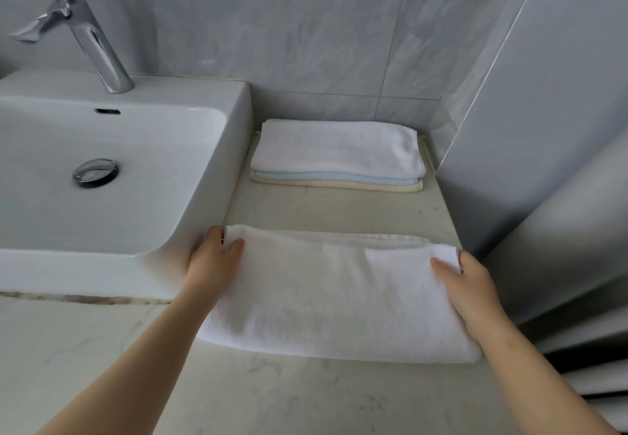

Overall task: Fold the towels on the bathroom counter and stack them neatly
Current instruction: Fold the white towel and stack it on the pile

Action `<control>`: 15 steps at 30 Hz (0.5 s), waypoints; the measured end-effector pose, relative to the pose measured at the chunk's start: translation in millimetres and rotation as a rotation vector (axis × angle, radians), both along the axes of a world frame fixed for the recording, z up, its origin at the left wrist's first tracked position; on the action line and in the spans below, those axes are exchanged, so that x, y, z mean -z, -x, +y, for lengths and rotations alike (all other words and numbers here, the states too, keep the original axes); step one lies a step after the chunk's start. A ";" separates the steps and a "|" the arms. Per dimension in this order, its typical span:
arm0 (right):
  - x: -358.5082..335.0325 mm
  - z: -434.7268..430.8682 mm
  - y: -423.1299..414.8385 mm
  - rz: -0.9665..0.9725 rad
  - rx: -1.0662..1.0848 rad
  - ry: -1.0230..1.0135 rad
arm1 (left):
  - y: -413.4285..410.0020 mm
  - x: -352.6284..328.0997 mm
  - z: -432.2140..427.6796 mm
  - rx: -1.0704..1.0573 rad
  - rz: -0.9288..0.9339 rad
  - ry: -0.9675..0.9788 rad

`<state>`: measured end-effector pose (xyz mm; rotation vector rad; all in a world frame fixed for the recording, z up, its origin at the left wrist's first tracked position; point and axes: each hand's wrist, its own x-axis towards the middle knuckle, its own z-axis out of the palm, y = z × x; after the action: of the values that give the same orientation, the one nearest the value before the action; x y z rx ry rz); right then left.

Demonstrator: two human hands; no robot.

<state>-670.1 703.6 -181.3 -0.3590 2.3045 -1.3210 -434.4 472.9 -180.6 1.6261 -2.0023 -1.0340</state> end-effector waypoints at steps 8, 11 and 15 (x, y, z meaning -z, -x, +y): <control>-16.0 3.8 4.0 -0.040 -0.006 0.106 | 4.2 -19.2 2.3 -0.033 0.100 0.067; -19.9 0.3 12.0 -0.075 0.057 0.167 | 6.6 -23.4 2.6 -0.034 0.069 0.154; -14.2 -13.6 18.4 -0.084 0.083 0.205 | 18.8 -18.2 -4.3 -0.033 -0.008 0.125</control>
<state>-688.4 690.0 -167.0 -0.2698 2.1413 -1.5875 -453.2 468.6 -162.4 1.5946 -1.9964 -0.8736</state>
